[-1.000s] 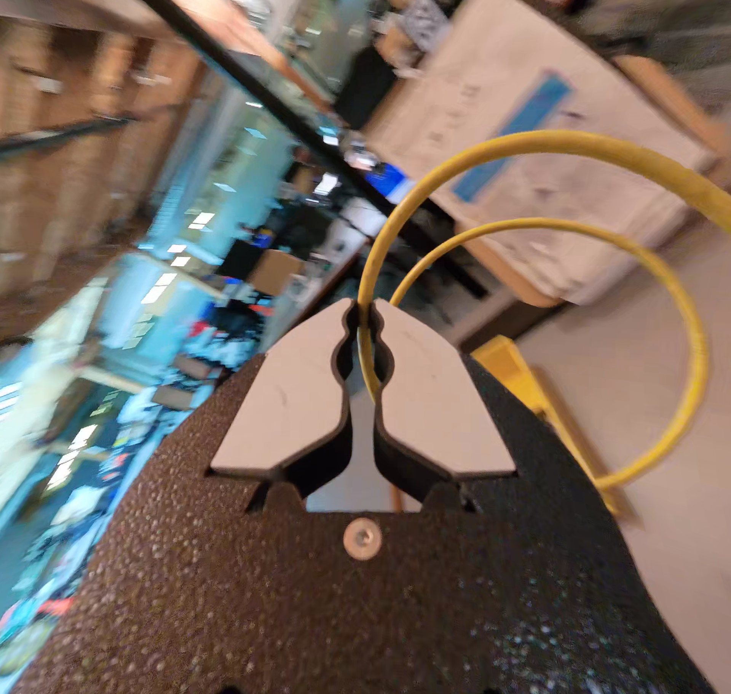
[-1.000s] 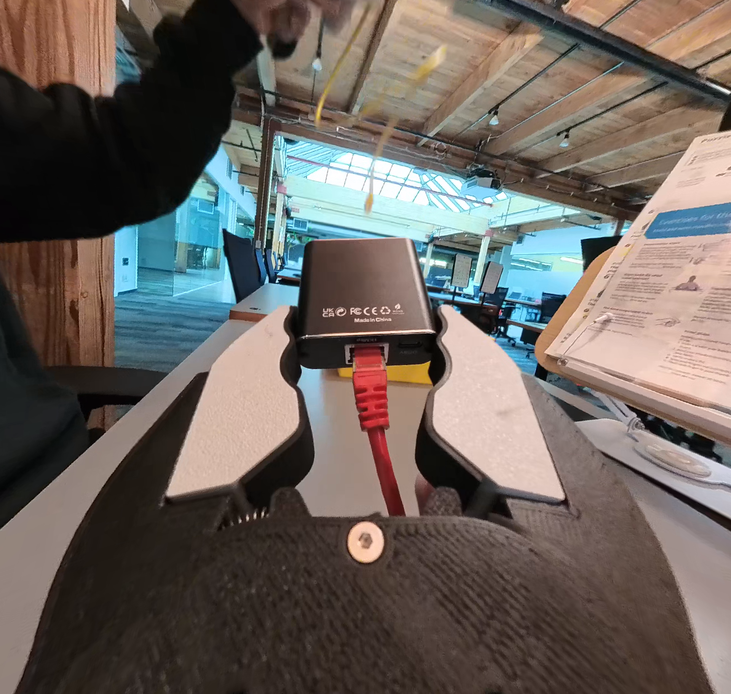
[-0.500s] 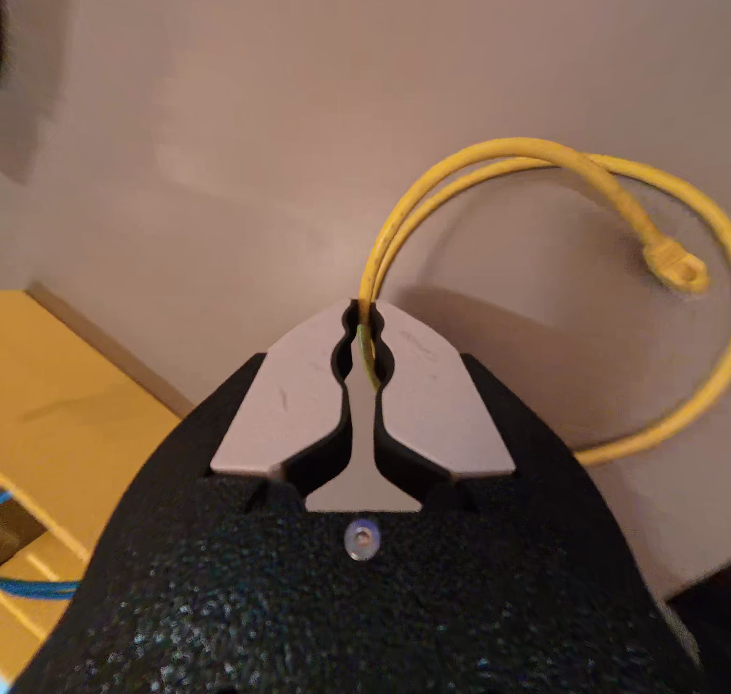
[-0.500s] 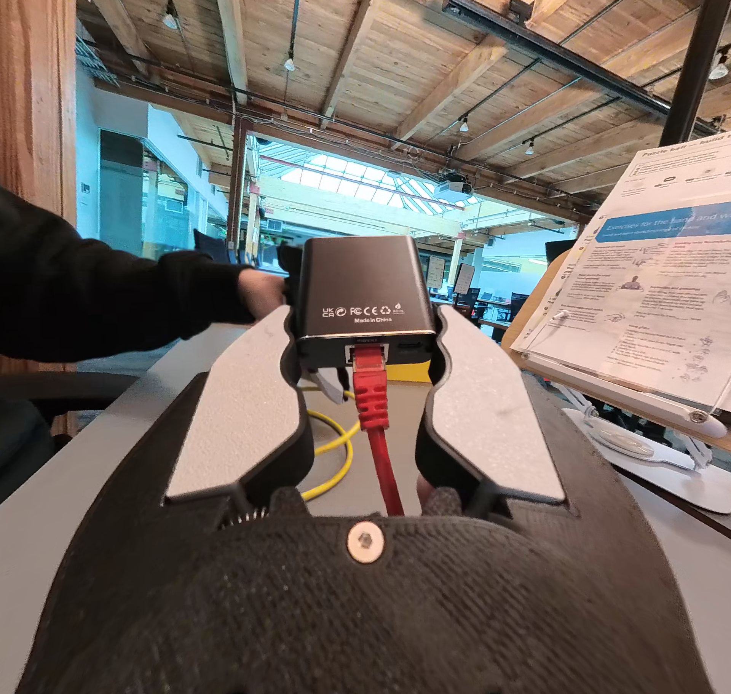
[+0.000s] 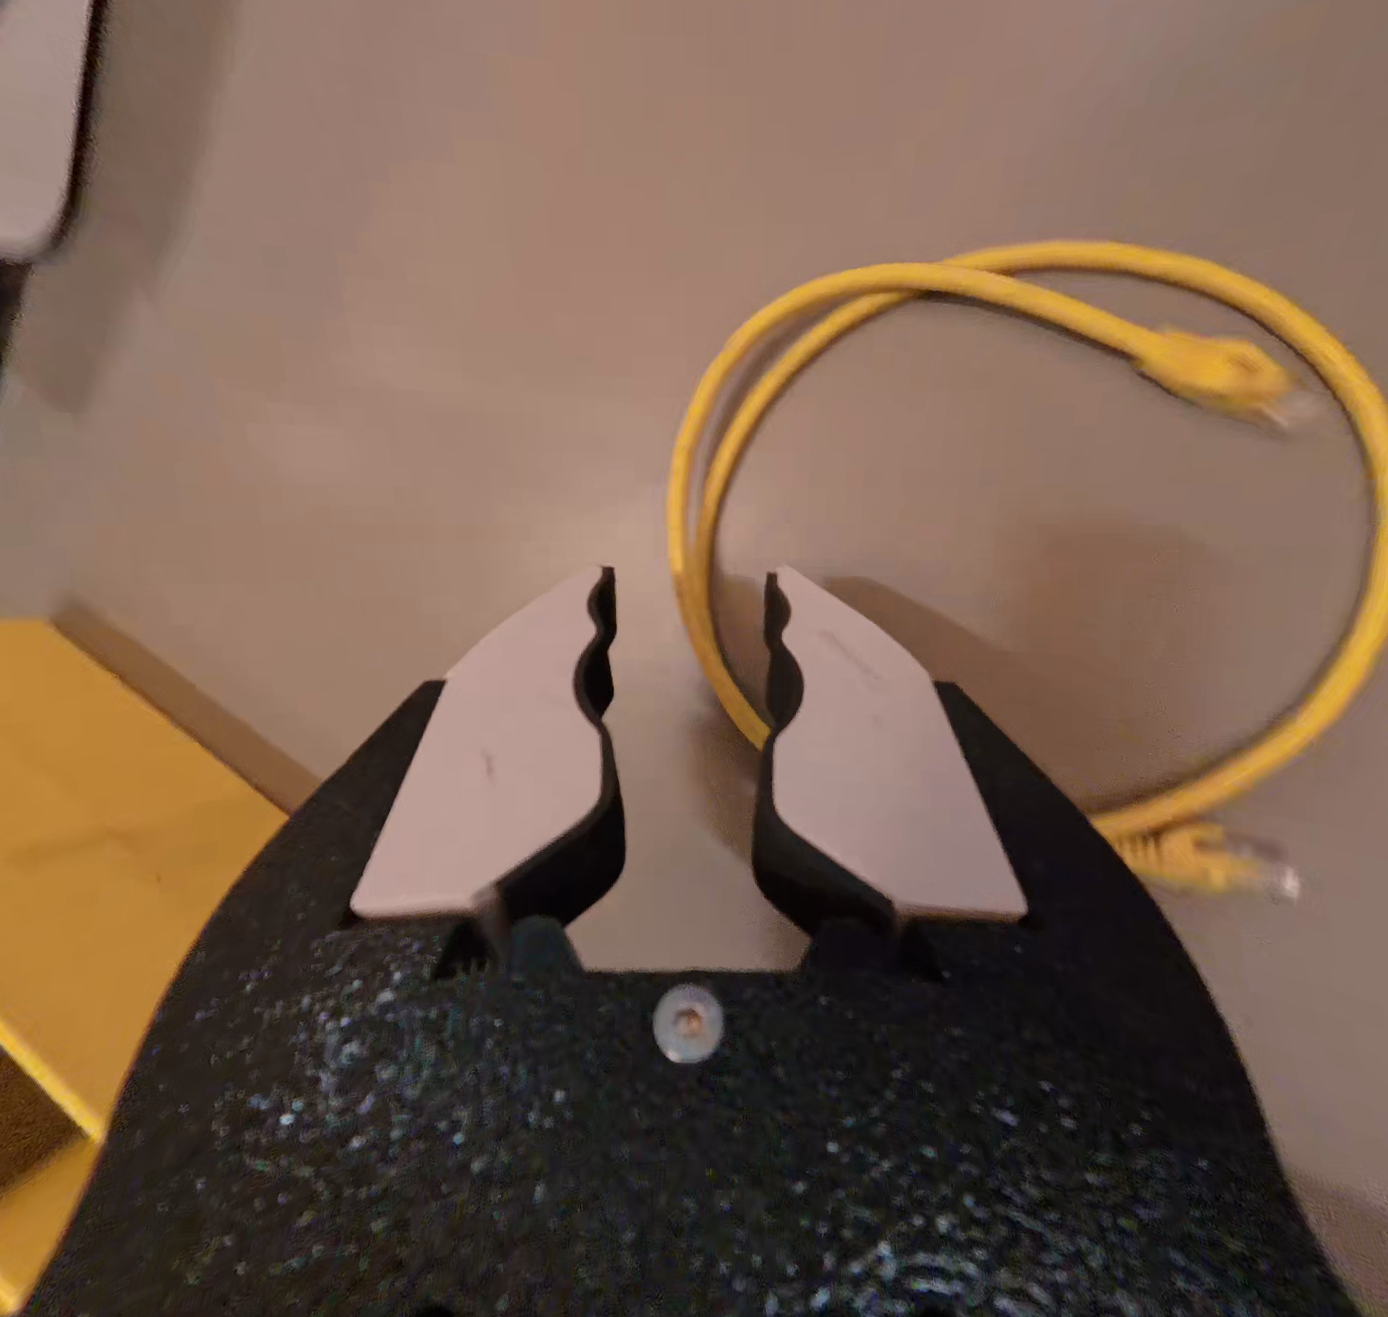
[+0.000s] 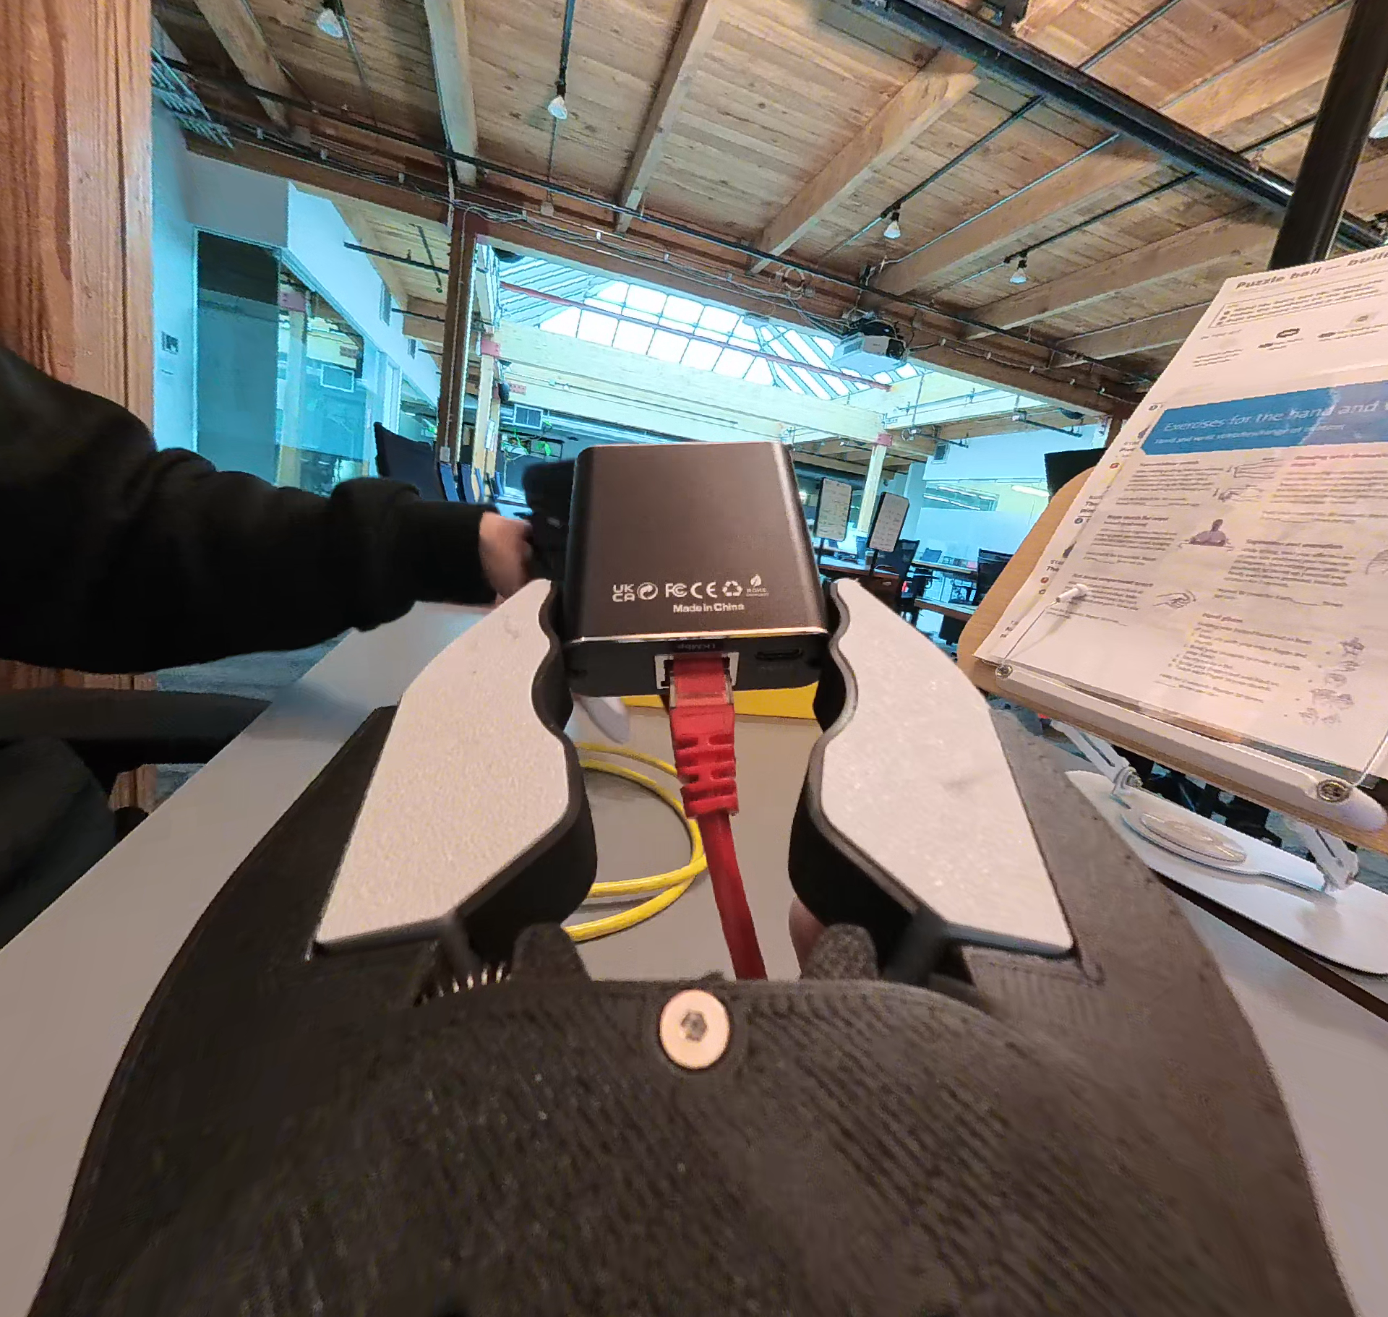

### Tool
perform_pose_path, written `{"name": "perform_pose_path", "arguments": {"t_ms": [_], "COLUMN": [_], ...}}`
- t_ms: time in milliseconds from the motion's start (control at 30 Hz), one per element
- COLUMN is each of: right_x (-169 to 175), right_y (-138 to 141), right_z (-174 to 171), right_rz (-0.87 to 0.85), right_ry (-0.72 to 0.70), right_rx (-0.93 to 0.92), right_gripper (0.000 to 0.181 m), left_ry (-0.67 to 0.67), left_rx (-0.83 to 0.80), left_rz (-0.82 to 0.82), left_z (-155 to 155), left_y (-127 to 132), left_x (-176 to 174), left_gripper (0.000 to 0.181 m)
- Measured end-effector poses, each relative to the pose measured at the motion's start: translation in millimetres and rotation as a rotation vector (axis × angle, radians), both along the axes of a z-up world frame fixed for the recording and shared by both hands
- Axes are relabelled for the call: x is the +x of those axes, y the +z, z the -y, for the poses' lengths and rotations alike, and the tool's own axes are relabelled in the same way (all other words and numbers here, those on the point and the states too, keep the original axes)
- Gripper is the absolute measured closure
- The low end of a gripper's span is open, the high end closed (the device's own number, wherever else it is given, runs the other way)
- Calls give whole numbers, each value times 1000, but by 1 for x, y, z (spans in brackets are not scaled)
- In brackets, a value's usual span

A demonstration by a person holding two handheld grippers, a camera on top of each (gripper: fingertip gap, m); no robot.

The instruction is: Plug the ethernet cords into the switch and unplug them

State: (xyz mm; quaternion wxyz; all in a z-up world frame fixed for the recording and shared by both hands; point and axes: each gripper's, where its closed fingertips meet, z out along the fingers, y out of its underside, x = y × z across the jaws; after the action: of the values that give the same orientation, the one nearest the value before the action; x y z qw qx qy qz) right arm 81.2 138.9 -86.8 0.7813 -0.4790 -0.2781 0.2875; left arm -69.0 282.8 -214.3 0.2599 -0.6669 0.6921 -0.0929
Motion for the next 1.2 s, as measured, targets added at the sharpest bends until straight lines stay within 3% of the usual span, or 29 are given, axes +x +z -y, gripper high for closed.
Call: {"name": "perform_pose_path", "arguments": {"t_ms": [33,100,200,367,500,600,733,767,967,1033,1100,1133,1200], "right_x": [0,-2,-5,-7,-4,0,3,4,-1,-2,1,2,3], "right_y": [-1,-2,-4,-7,-7,-6,-2,-2,-6,-7,-7,-6,-6], "right_z": [0,0,-1,-2,-2,-2,1,2,-1,-1,-2,-2,-2], "right_rz": [2,7,18,29,27,19,6,3,44,51,39,37,34], "right_ry": [-2,8,17,19,12,7,6,8,3,-1,-11,-14,-19], "right_rx": [-2,-4,-12,-23,-27,-32,-18,-14,-27,-29,-29,-31,-28], "right_gripper": [118,118,118,118,118,118,118,118,119,119,119,118,118], "left_ry": [-108,-283,-427,-797,-1127,-1220,-1309,-1319,-1219,-1020,-702,-551,-387], "left_rx": [28,42,56,536,631,716,586,545,309,132,-111,-176,-270], "left_rz": [8,23,87,78,-86,-280,-392,-436,-507,-551,-589,-584,-512], "left_z": [10,35,65,83,113,103,106,106,99,94,90,83,74], "left_y": [4,7,10,19,1,-15,-32,-35,-39,-41,-39,-39,-38], "left_x": [-1,-4,4,38,54,61,61,58,58,50,42,41,39], "left_gripper": [144,144,144,138,138,135,144,153,167,169,171,172,173]}}
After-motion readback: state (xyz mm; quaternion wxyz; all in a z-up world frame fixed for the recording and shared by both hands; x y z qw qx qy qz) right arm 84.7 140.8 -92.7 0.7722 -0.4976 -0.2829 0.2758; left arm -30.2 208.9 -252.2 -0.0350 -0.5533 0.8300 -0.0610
